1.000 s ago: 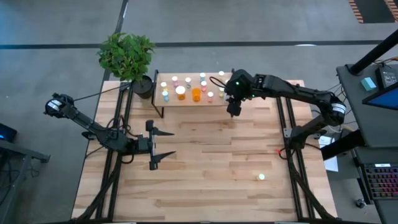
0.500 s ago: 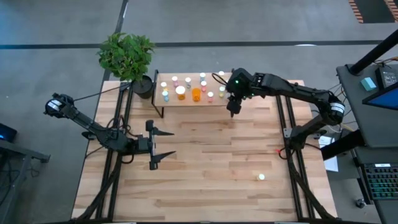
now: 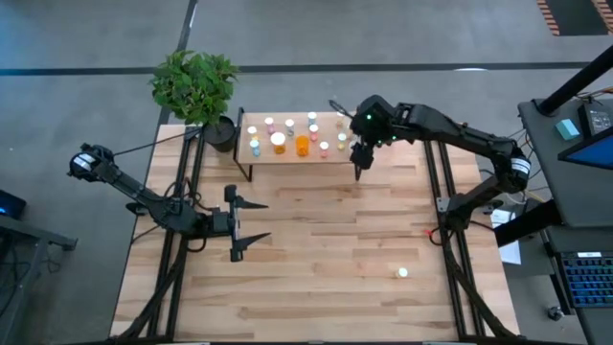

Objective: Pick and place medicine bottles onto shelf by color
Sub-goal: Put the yellow pill bottle on the shelf

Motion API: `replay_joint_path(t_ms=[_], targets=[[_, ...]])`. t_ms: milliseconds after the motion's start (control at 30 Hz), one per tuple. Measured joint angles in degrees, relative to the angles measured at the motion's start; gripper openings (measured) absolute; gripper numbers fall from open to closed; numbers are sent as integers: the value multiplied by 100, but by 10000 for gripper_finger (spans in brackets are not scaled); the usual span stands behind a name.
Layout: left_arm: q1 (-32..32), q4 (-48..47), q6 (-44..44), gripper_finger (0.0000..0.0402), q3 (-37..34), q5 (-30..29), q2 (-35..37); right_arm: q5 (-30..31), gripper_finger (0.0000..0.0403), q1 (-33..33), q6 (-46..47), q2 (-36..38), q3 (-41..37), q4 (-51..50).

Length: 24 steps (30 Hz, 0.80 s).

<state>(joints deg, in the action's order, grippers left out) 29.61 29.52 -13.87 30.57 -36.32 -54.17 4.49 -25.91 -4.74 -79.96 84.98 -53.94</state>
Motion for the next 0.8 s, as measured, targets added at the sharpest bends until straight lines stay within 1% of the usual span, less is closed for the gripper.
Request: replay_joint_path(t_ms=[167,300,367,500,633,800], targets=[[0,6,2,294,0,0,0,-112,247,149,1081,38,700,-896],[0,216,10,294,0,0,-2,-532,238,657,1689,227,823,-1333],[0,369,17,294,0,0,-2,-660,234,1060,1937,384,728,-1339],[2,492,27,294,-2,65,-4,-646,231,2038,2581,595,526,-1310],[4,601,148,294,-2,172,-4,-633,231,3083,3540,640,289,-1293],[4,766,216,294,-2,172,-4,-601,231,4280,5004,543,-93,-1291]])
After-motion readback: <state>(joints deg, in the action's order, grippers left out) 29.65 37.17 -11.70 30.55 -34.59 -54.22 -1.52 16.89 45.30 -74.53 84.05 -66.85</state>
